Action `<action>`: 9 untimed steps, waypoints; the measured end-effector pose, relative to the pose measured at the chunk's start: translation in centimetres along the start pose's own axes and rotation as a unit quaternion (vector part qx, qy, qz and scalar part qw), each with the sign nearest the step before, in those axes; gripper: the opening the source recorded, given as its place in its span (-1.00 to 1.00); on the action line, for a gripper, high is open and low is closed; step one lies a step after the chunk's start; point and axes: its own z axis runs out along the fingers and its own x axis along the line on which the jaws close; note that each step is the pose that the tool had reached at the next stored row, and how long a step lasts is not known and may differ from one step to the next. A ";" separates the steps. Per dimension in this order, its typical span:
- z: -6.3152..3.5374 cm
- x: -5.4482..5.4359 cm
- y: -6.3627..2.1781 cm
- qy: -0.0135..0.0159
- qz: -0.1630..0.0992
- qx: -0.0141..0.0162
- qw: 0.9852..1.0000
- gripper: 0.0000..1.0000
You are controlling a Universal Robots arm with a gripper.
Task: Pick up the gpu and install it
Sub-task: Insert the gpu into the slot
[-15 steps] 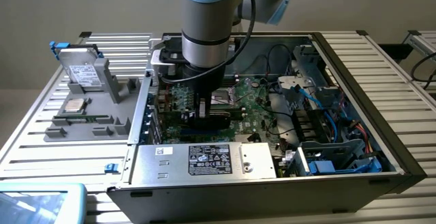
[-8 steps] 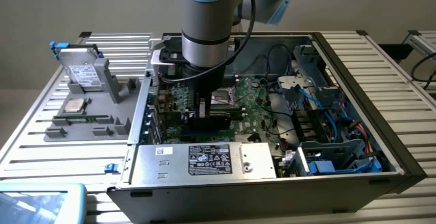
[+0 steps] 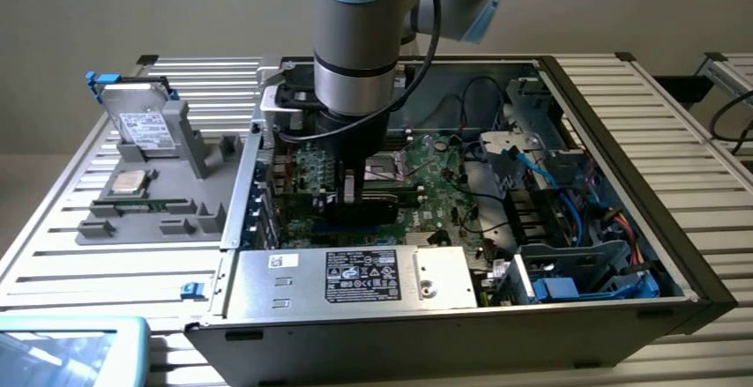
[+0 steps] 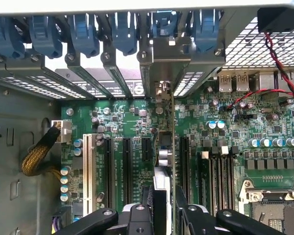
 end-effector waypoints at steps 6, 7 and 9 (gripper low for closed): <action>0.04 0.0 0.00 0.001 0.000 0.000 1.000 -0.44; 0.05 0.0 0.00 0.002 0.000 0.000 1.000 -0.44; 0.04 0.0 0.00 0.002 0.000 0.000 1.000 -0.44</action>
